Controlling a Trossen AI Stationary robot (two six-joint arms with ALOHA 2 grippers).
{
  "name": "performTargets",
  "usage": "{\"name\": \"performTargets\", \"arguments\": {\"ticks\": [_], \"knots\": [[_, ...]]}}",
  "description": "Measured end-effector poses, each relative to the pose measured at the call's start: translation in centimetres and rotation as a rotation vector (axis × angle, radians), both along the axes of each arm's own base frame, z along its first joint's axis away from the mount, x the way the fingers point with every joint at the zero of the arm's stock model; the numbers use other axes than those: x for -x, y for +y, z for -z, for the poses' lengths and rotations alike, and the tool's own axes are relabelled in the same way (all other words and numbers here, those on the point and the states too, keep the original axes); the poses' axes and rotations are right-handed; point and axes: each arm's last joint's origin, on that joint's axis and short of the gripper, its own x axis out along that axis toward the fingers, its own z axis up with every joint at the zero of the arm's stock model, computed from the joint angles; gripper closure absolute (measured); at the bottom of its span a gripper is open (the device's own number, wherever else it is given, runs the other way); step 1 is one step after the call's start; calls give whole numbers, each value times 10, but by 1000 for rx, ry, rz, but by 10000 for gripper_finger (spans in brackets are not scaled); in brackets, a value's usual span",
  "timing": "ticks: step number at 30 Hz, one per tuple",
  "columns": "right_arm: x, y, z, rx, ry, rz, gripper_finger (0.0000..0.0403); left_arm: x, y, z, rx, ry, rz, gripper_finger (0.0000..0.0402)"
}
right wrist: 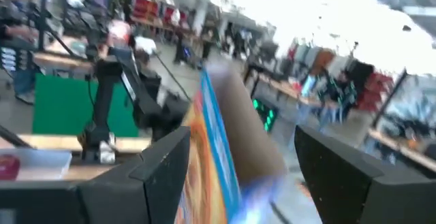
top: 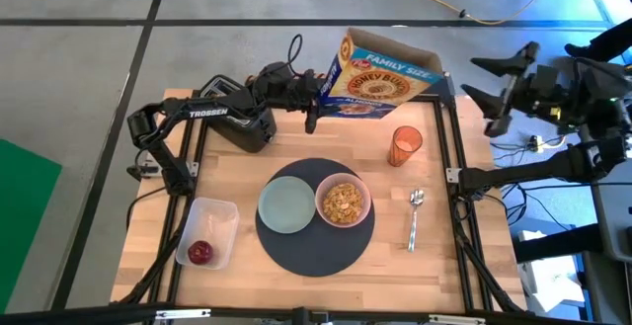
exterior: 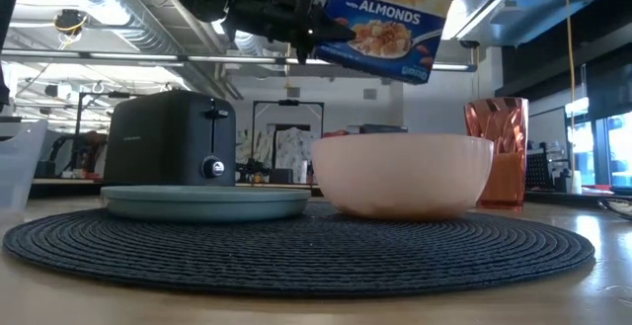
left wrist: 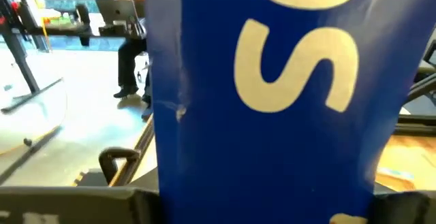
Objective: Arrange a breakfast setting
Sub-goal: Pour the cereal into the light pink bowl
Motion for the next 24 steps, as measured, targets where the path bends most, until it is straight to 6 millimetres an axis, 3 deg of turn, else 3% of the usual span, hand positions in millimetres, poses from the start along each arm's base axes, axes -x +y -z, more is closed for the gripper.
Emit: {"name": "performTargets", "arguments": {"ticks": [4,9,14,20,24], "knots": [[-5,0,16,-60,99,8,150,0,2,-11,-19,-103,19,240],[-33,-2,48,-91,223,-2,150,1,0,-18,-15,-177,136,240],[-62,-2,72,-89,189,-60,132,-2,-7,-18,-10,-172,215,240],[-77,-2,72,-58,114,-68,87,-3,-12,-18,-34,-172,275,240],[-80,-1,65,-50,62,-124,83,-4,-12,-14,-41,-152,278,240]]}}
